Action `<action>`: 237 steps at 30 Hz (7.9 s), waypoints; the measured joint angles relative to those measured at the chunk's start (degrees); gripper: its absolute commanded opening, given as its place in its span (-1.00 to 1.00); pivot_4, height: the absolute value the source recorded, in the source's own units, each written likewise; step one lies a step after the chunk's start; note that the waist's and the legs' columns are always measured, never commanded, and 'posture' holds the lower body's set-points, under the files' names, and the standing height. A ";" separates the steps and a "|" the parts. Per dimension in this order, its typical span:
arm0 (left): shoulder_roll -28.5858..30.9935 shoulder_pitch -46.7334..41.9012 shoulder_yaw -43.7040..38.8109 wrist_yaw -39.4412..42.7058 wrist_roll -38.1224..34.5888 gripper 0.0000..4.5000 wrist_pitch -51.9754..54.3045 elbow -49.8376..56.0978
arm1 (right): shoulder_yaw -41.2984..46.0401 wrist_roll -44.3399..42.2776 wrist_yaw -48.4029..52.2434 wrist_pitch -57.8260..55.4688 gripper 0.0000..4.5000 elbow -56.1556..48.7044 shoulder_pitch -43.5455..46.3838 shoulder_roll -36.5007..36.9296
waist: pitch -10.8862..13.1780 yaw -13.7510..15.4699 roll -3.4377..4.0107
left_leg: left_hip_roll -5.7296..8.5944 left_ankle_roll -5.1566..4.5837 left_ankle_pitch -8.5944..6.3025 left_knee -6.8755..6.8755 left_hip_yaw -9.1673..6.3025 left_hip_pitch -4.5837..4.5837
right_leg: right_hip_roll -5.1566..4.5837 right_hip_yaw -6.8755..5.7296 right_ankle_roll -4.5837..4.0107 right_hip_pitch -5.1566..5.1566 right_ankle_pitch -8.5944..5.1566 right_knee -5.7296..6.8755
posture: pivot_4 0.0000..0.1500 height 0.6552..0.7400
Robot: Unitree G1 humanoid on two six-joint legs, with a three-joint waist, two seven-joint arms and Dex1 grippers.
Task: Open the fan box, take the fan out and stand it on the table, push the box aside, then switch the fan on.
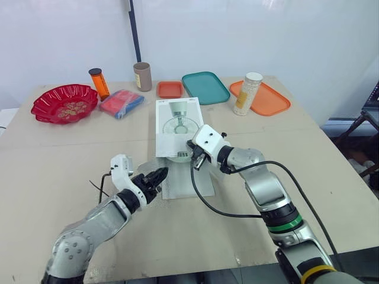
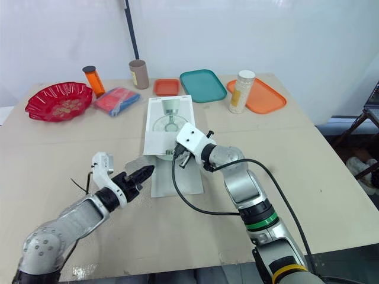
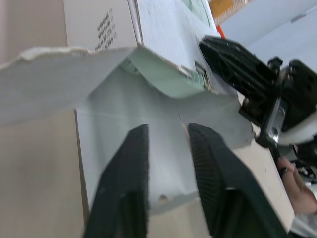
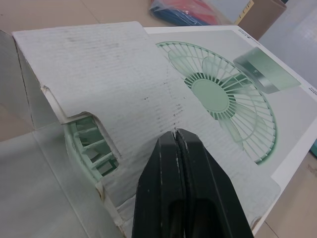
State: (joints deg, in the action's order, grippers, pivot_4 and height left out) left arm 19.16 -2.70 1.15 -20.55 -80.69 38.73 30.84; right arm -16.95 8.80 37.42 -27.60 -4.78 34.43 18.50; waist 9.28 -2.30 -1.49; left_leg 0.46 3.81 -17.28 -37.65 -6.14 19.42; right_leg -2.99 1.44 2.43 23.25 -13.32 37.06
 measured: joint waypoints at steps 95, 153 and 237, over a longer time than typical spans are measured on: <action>-23.57 -8.86 -2.09 15.69 15.61 0.11 -2.65 -22.41 | -0.91 0.50 -0.11 -2.83 -1.00 -2.21 0.13 0.53 | 0.00 -0.02 0.00 | 0.03 -0.02 -0.01 0.02 -0.13 0.10 | 0.01 -0.01 0.22 0.00 -0.12 -0.10 | 1.00 0.66; -17.31 10.03 -0.66 -5.38 -5.48 -0.42 -0.23 1.72 | -4.21 0.43 -1.04 -9.47 -1.00 -4.72 2.54 -0.38 | 0.03 -0.24 0.02 | 0.02 0.02 -0.04 0.15 -0.14 0.12 | 0.01 -0.01 0.17 0.06 -0.25 -0.16 | 1.00 0.66; -8.55 6.57 -4.11 4.54 -7.99 0.73 -6.31 -5.84 | -5.00 0.59 -1.33 -7.03 -1.00 -4.09 2.73 0.45 | 0.17 0.12 0.20 | 0.02 -0.05 -0.08 0.15 -0.20 0.19 | -0.06 -0.15 0.19 0.06 -0.35 -0.18 | 1.00 0.66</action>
State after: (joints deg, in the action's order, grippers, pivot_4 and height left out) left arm 10.61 3.88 -2.97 -16.01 -88.68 32.42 24.99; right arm -21.95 9.39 36.09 -34.63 -8.88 37.16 18.95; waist 9.45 -2.19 -1.28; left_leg 0.48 3.75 -17.37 -37.50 -6.34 19.60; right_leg -3.05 1.30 2.62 23.31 -13.66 36.88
